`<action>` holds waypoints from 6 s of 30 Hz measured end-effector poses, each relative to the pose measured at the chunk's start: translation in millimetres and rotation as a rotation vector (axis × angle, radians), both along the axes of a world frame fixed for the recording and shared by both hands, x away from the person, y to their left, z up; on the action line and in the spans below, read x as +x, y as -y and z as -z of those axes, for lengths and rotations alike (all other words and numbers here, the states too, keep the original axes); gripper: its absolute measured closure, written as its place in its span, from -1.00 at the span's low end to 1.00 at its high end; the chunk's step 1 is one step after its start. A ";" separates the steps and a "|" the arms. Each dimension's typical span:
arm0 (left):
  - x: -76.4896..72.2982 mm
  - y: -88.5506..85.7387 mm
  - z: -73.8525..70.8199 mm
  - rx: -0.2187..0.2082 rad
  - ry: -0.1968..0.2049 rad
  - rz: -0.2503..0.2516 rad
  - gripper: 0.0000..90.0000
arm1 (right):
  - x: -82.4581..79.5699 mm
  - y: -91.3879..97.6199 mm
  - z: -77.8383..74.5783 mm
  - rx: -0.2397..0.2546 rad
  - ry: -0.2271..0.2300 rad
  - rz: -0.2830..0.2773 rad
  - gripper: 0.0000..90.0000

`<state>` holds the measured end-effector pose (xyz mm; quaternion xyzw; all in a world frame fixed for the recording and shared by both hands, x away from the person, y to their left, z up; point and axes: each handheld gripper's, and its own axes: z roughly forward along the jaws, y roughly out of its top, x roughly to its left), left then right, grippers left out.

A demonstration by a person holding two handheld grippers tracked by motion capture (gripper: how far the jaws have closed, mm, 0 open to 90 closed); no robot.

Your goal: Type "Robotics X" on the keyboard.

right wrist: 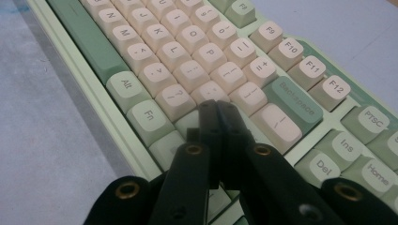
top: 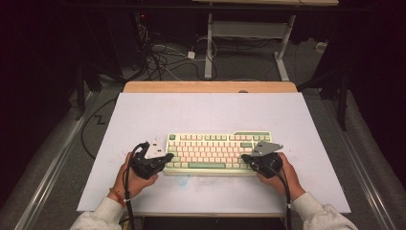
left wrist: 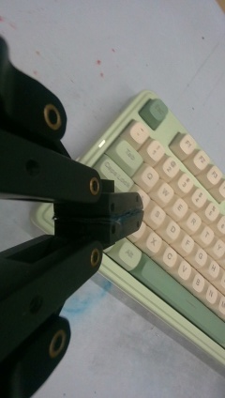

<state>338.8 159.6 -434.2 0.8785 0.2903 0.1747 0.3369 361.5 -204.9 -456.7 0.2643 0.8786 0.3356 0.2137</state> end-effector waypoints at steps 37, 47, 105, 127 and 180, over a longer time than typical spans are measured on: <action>28.8 56.5 14.0 0.118 -0.043 0.077 0.93 | -0.6 -0.7 -0.2 -0.011 0.002 0.000 1.00; 24.9 50.6 4.4 0.075 0.020 0.059 0.87 | -3.4 3.5 -5.2 0.005 0.041 0.003 1.00; -2.8 29.1 -5.6 0.048 0.261 -0.007 -0.61 | -23.9 15.6 -36.2 0.134 0.252 0.101 -0.53; -18.0 6.5 -3.7 0.076 0.267 -0.011 -0.62 | -42.2 41.7 -44.9 0.100 0.301 0.132 -0.53; -40.3 -49.9 47.3 0.127 0.162 -0.123 -0.65 | -73.2 99.7 0.2 0.100 0.246 0.305 -0.61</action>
